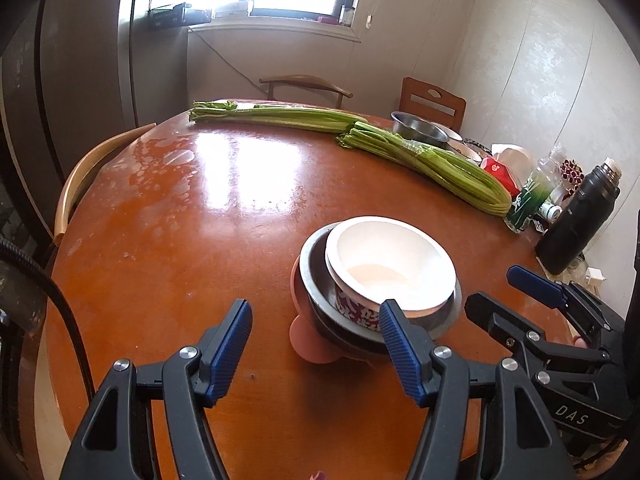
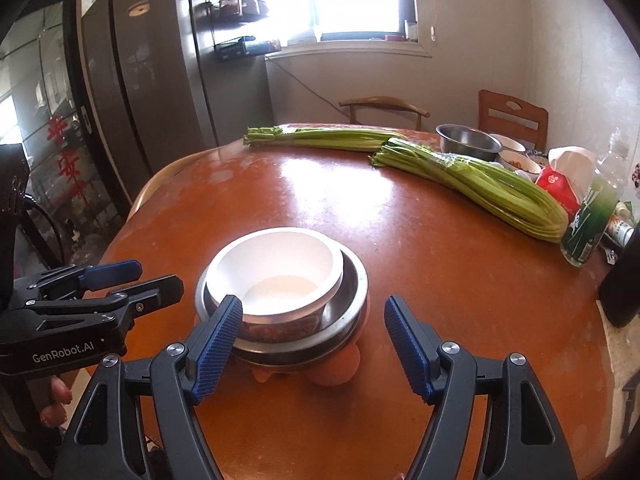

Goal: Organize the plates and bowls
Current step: 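Pull the left tool back from the stacked dishes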

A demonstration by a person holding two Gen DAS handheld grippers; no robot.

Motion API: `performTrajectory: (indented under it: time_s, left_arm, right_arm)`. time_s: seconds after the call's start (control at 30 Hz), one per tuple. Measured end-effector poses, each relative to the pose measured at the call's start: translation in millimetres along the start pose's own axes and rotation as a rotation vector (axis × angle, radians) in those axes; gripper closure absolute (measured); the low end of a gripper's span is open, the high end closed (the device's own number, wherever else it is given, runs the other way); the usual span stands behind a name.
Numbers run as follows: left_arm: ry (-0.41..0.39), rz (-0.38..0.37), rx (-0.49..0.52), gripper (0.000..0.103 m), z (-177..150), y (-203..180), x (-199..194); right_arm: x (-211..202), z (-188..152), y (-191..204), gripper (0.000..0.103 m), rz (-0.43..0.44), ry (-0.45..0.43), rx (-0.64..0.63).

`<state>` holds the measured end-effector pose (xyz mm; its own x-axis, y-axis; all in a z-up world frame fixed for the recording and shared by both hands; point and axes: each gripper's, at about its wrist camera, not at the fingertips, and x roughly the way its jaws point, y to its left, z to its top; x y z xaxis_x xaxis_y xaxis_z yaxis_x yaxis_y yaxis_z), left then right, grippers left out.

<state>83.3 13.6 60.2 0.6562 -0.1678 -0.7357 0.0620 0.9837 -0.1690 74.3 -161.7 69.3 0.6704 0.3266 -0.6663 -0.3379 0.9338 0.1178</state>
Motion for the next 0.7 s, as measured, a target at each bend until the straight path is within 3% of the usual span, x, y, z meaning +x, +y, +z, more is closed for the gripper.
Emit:
performTrajectory:
  time_s: [0.2,0.7]
  left_arm:
    - [-0.001,0.034,0.011,0.037,-21.6,-3.1,-4.8]
    - [0.001,0.035,0.028,0.037,-67.8,-11.8,-16.0]
  right_arm:
    - [-4.6,-18.5,0.7,0.028,-0.011,-0.01,0.021]
    - [-23.5,-64.6,12.9,0.028,-0.018,-0.014,0.009]
